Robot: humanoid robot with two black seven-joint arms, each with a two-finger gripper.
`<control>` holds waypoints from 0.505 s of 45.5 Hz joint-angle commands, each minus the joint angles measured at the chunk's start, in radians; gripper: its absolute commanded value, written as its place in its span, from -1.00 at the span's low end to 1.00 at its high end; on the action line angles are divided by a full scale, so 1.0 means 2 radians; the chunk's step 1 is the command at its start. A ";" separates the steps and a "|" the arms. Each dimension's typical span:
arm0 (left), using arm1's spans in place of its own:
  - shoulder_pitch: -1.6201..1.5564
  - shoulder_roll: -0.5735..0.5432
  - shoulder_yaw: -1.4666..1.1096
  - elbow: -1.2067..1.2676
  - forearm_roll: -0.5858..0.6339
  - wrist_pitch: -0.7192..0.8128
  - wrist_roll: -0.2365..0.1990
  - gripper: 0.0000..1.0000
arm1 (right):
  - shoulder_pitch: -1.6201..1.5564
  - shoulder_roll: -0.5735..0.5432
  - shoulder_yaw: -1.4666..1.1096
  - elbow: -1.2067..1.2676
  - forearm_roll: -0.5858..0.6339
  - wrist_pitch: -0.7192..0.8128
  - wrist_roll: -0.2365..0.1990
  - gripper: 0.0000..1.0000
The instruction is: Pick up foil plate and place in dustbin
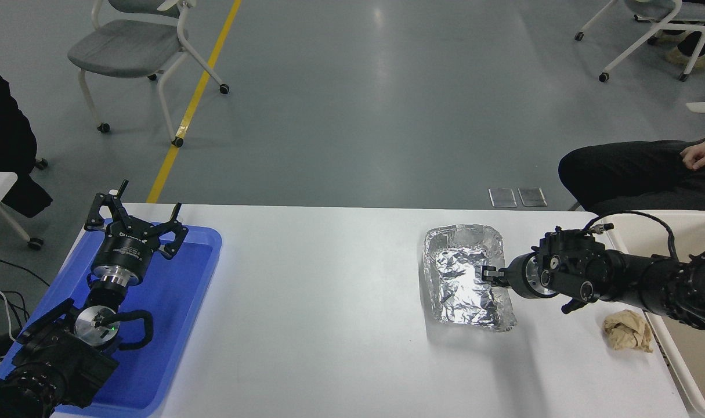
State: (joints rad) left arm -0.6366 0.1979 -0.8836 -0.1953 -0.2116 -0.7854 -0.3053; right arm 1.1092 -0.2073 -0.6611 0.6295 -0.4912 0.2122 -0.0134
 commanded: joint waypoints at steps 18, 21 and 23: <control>0.000 0.000 0.000 -0.001 0.000 0.000 0.000 1.00 | 0.300 -0.113 -0.116 0.230 0.001 0.066 -0.003 -1.00; 0.000 0.001 0.000 0.000 0.000 0.000 0.000 1.00 | 0.356 -0.128 -0.140 0.262 0.001 0.087 -0.003 -1.00; 0.000 0.001 0.000 -0.001 0.000 0.000 0.000 1.00 | 0.394 -0.132 -0.159 0.284 0.001 0.105 -0.005 -1.00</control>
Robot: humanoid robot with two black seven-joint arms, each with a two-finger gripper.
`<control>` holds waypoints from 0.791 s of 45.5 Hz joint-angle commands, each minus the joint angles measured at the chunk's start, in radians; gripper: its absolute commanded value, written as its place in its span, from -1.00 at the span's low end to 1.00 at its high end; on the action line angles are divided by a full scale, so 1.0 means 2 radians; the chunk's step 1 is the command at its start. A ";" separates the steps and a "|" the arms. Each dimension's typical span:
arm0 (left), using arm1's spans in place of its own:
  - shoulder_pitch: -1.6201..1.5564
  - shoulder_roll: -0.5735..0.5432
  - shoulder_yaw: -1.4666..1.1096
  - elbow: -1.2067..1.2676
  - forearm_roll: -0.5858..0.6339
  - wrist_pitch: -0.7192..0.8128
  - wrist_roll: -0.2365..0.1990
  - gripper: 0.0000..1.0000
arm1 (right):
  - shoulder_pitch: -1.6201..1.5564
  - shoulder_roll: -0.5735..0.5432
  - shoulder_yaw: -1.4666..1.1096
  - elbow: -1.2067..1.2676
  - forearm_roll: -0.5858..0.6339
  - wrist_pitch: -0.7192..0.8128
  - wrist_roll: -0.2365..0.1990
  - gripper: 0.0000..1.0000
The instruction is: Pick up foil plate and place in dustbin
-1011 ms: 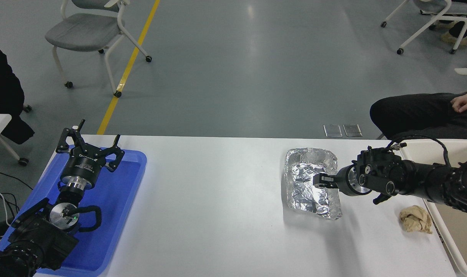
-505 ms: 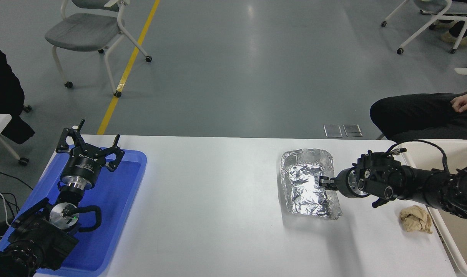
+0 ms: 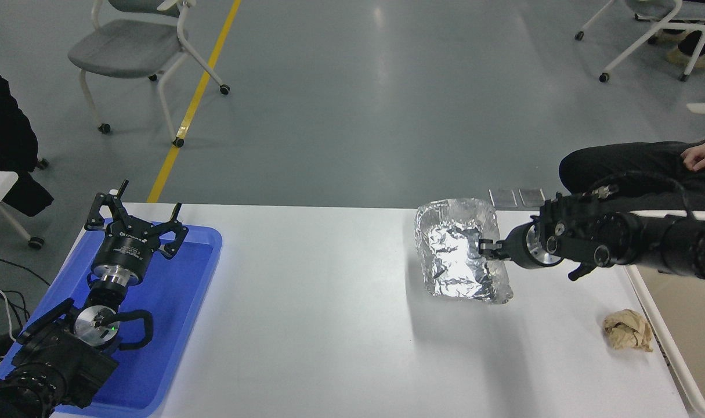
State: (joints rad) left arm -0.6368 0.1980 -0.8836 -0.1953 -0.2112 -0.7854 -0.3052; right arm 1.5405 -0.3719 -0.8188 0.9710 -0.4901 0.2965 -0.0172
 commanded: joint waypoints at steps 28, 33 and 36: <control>0.000 0.001 0.000 0.000 0.000 0.000 0.000 1.00 | 0.420 -0.046 -0.138 0.186 0.008 0.223 -0.044 -1.00; 0.000 0.001 0.000 0.000 0.000 0.000 0.000 1.00 | 0.423 -0.048 -0.138 0.186 0.007 0.225 -0.050 -1.00; 0.000 0.001 0.000 0.000 0.000 0.000 0.000 1.00 | 0.422 -0.049 -0.139 0.186 0.008 0.225 -0.052 -1.00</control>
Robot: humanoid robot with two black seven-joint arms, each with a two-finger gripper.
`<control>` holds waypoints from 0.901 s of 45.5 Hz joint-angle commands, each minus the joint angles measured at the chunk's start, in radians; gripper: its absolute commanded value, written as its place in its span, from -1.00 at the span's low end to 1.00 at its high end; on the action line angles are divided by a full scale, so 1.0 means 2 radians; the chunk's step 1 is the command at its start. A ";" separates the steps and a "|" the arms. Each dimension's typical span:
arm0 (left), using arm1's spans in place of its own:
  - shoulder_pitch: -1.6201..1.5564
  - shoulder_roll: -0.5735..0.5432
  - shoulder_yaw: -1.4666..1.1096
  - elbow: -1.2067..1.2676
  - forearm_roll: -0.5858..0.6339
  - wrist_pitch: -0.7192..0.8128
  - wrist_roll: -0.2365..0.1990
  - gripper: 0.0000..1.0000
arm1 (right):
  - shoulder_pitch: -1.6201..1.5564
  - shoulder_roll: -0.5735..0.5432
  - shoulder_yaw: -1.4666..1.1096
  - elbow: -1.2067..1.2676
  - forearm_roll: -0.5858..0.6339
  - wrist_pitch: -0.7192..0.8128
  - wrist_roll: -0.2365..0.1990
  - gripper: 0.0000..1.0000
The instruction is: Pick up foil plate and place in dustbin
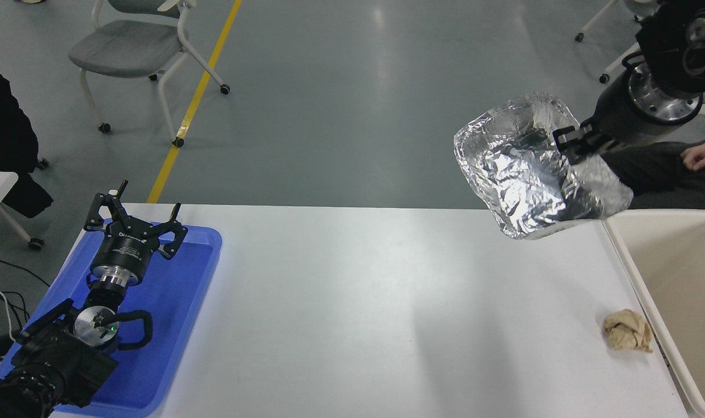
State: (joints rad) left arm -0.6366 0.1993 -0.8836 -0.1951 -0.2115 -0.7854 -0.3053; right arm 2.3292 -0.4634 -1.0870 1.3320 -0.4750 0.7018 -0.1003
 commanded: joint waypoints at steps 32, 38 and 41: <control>0.000 0.000 0.000 0.000 0.000 0.000 0.000 1.00 | -0.145 -0.246 0.002 -0.168 -0.176 0.006 -0.004 -1.00; 0.000 0.000 0.000 0.000 0.000 0.000 0.000 1.00 | -0.287 -0.266 0.104 -0.266 -0.194 -0.032 0.003 -1.00; 0.000 0.000 0.000 0.000 0.000 0.000 0.000 1.00 | -0.366 -0.262 0.154 -0.321 -0.194 -0.057 0.014 -1.00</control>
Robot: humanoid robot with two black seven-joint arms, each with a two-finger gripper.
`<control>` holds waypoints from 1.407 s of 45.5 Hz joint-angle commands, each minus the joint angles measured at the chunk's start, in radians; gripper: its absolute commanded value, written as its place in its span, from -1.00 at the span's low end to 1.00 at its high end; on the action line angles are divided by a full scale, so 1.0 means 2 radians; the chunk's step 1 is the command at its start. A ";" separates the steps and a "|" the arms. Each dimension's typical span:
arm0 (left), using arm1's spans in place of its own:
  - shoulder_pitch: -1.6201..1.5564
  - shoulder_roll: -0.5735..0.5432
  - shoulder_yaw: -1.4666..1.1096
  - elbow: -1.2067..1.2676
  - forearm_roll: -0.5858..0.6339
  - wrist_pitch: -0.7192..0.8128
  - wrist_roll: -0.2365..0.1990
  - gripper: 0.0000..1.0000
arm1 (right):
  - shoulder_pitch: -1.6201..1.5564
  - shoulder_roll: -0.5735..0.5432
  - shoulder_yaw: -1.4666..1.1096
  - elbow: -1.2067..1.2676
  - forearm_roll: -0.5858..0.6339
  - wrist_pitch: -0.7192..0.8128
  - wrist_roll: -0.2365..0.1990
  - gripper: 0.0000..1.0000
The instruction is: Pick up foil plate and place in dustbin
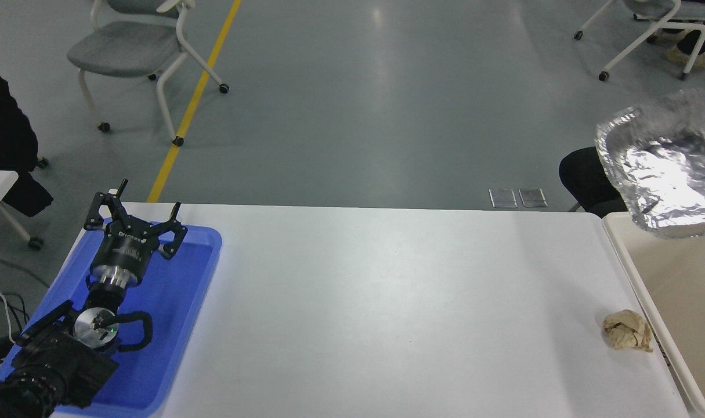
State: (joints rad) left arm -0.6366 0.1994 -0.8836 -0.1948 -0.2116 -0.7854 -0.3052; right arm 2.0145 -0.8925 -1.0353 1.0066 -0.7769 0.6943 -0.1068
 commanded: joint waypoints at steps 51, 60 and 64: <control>0.000 0.000 0.000 0.000 0.000 0.000 0.000 1.00 | -0.633 0.171 0.272 -0.453 0.092 -0.279 0.053 -1.00; 0.000 0.000 0.000 0.000 0.000 0.000 0.000 1.00 | -0.633 0.171 0.272 -0.453 0.092 -0.279 0.053 -0.84; 0.000 0.000 0.000 -0.002 0.000 0.000 0.000 1.00 | -0.633 0.171 0.272 -0.453 0.092 -0.279 0.053 0.73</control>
State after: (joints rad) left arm -0.6366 0.1994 -0.8836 -0.1948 -0.2116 -0.7854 -0.3052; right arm 0.7552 -0.5554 -0.4927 0.1049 -0.5949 0.1407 -0.0014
